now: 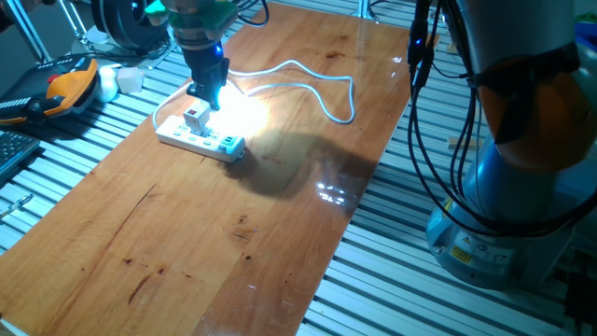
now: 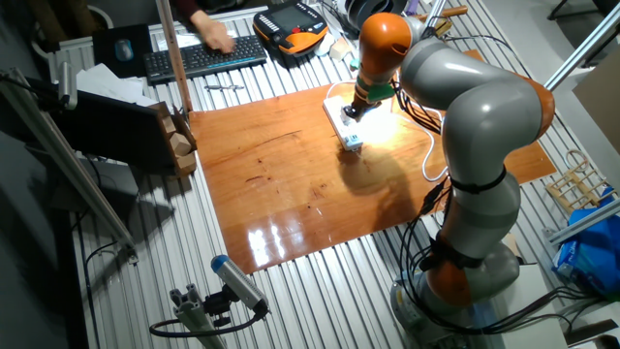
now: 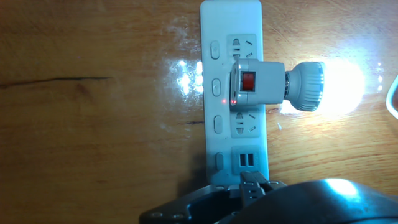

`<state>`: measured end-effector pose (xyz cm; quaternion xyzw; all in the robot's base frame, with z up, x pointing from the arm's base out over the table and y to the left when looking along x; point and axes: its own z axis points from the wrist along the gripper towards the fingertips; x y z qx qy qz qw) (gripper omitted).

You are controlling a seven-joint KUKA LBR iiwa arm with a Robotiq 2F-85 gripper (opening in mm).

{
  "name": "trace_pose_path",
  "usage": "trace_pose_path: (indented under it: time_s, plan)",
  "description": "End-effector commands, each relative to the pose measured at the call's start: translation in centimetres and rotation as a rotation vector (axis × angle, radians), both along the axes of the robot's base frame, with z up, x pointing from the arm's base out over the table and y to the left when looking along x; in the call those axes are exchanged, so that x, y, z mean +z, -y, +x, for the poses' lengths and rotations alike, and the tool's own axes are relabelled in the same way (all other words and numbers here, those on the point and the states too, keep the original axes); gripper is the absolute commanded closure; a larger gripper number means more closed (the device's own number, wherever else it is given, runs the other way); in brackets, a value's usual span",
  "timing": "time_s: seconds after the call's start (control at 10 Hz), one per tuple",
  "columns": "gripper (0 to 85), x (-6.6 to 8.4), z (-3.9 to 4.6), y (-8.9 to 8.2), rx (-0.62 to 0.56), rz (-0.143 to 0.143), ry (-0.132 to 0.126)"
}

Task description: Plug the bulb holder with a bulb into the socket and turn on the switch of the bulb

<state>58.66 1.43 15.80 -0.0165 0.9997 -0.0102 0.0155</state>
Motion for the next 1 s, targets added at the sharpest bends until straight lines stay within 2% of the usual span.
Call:
trace_pose_path:
  time_s: [0.0, 0.9]
  plan:
    - [85.0, -0.01, -0.01, -0.01, 0.000, 0.000, -0.002]
    - [85.0, 0.07, -0.05, 0.01, -0.003, -0.011, -0.003]
